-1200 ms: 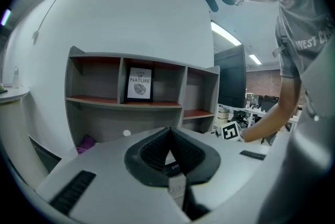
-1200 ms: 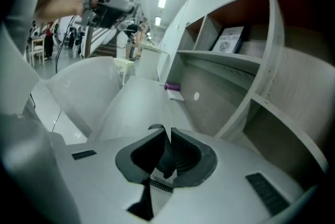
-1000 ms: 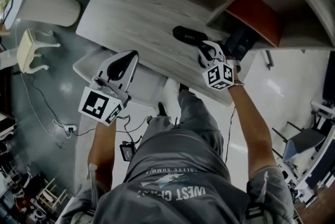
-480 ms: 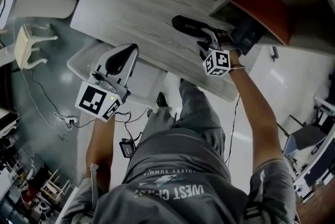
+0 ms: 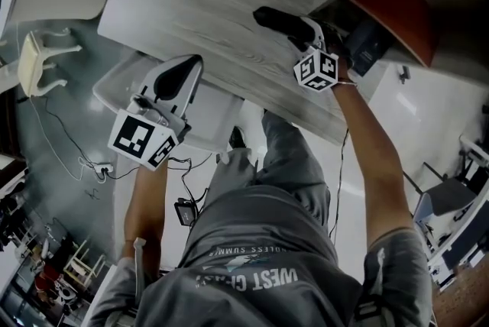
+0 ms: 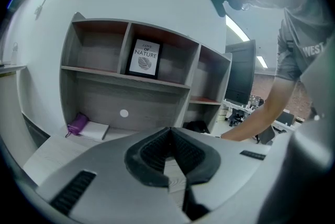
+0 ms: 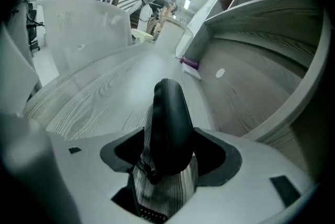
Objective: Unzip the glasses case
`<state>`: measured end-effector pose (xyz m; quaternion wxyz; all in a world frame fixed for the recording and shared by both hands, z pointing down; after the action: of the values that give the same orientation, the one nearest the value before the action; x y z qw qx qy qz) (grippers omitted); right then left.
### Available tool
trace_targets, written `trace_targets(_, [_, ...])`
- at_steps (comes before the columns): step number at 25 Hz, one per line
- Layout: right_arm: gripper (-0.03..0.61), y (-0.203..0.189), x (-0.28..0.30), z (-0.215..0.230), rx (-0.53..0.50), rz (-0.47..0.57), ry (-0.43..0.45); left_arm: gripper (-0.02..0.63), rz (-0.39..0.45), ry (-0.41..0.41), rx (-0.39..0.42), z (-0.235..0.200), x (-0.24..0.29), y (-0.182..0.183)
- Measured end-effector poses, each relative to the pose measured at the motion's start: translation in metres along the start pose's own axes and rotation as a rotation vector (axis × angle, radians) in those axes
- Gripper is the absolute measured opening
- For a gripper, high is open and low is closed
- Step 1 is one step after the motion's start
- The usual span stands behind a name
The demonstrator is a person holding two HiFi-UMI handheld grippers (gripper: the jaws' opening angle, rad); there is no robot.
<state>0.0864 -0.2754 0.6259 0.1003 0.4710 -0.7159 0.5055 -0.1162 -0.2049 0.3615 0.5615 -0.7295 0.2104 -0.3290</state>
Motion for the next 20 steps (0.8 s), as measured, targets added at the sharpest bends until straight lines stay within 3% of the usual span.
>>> trace_targets(9, [0.268,-0.002,0.014,0.015,0.157,0.011,-0.065,-0.001,-0.041,-0.025,-0.052,-0.011,0.019,-0.026])
trace_targets(14, [0.264,0.011,0.014,0.001,0.302,0.076,0.056,0.000,-0.086,-0.057,-0.060,-0.016,0.033,-0.051])
trace_targets(20, [0.264,0.019,0.007,-0.017,0.403,0.129,0.184,0.000,-0.217,-0.105,-0.034,-0.025,0.052,-0.100])
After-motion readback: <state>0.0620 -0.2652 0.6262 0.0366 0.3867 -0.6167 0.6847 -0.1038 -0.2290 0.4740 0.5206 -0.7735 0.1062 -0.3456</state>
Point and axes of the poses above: the fingertips, and each gripper's own axes: x forward along the fingers, z to its right, y out of its top, the point moved 2 cm from there along -x, backward along the fingers, and after that the axes turned 8 degrees about z, right-handed, at the moved point
